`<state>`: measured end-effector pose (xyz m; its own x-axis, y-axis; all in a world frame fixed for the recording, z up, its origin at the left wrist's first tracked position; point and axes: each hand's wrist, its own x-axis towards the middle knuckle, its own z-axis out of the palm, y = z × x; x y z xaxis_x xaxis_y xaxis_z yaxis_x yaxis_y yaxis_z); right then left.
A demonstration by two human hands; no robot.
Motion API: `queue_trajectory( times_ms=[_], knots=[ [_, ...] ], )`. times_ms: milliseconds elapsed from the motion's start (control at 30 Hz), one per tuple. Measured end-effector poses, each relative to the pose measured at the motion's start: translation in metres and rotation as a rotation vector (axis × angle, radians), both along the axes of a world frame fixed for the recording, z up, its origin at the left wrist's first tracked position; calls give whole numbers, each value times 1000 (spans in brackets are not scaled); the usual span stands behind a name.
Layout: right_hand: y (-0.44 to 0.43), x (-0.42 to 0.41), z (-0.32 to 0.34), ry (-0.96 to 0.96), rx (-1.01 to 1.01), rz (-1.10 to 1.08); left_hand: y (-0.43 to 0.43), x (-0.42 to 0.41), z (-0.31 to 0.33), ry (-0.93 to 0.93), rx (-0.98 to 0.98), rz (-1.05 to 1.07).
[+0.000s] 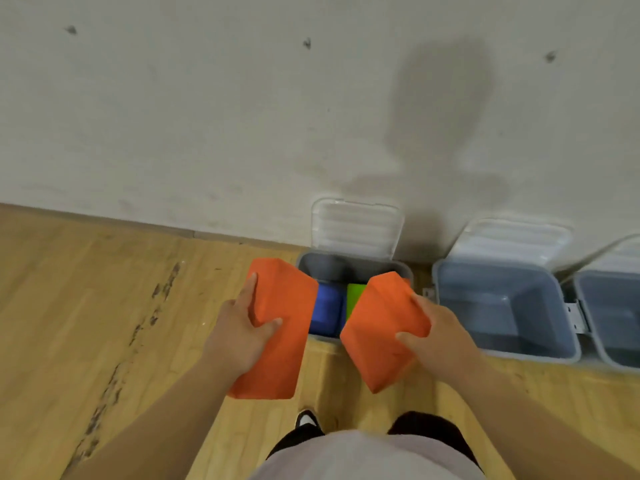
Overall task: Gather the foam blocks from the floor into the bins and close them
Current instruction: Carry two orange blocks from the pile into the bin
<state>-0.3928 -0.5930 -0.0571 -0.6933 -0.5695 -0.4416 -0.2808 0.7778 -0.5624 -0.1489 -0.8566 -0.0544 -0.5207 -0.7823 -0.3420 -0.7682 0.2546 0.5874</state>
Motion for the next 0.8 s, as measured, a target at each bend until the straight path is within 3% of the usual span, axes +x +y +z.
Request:
queue_trajectory(
  times_ms=[200, 433, 600, 800],
  knots=[
    [-51, -20, -16, -40, 36, -38, -53, -39, -18, -26, 97, 23],
    [-125, -89, -68, -109, 143, 112, -82, -76, -64, -26, 177, 170],
    [-190, -124, -140, -167, 214, 188, -117, -93, -125, -38, 249, 226],
    [-260, -142, -278, -249, 263, 187, -173, -113, -240, -138, 336, 198]
  ],
)
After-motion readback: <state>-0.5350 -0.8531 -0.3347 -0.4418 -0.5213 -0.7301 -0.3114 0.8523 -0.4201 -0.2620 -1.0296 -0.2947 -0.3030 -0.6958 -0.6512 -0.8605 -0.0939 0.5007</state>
